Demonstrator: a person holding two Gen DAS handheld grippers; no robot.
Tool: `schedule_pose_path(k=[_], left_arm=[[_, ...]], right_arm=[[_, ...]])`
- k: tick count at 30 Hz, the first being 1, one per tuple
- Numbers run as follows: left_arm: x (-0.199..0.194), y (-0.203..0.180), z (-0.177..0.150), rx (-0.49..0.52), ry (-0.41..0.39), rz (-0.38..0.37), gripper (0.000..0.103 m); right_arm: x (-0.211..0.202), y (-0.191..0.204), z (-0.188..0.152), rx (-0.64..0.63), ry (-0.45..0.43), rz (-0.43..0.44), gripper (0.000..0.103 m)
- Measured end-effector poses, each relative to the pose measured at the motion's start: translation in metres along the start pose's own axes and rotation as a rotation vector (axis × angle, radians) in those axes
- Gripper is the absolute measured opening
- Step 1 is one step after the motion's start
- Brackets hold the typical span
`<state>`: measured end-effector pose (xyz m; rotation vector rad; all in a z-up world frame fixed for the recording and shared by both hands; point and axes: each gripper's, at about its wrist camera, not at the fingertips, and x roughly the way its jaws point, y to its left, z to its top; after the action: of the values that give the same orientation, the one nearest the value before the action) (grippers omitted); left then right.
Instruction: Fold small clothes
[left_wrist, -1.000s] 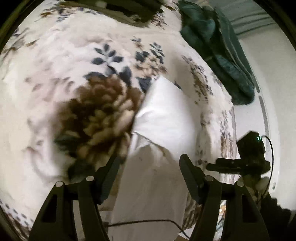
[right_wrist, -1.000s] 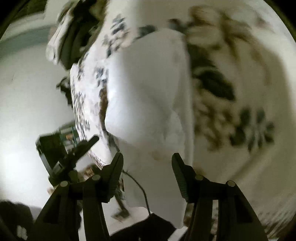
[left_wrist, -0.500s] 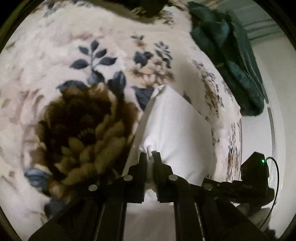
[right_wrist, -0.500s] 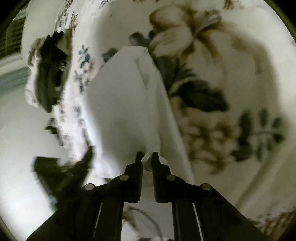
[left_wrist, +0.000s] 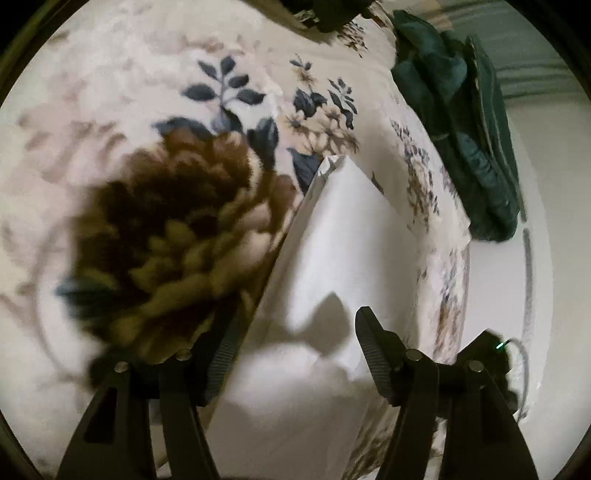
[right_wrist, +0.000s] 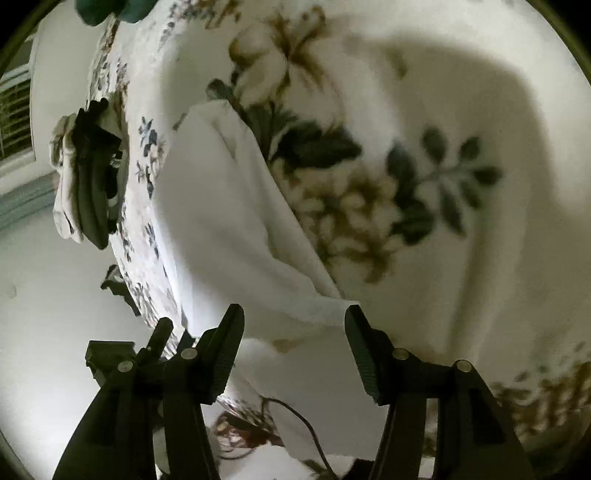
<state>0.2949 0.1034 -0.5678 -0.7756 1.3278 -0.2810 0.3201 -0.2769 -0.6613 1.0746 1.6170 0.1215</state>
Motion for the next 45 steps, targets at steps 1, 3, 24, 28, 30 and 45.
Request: schedule_pose_path(k=[1,3,24,28,30,45], left_arm=[[0.006,0.001,0.002,-0.025,-0.006,-0.016,0.059],[0.017,-0.003,0.005,-0.028,-0.009,-0.049,0.018],[-0.071,0.018,-0.084,0.069,0.025,0.045,0.059],[-0.07,0.045,-0.122,0.047,0.113,0.093,0.059],[-0.06,0.06,-0.143,0.028,0.17,0.109,0.059],[-0.049,0.042,-0.191,0.054,0.212,0.121,0.004]], right_arm=[[0.008,0.001,0.001,0.001,0.005,-0.018,0.059],[0.018,0.002,0.0,-0.005,0.002,-0.035,0.056],[-0.022,-0.029,-0.08,-0.11,0.082,-0.156,0.06],[-0.01,-0.07,-0.116,-0.067,0.147,-0.183,0.06],[0.0,-0.093,-0.132,-0.027,0.182,-0.172,0.06],[0.029,-0.115,-0.188,-0.014,0.233,-0.039,0.005]])
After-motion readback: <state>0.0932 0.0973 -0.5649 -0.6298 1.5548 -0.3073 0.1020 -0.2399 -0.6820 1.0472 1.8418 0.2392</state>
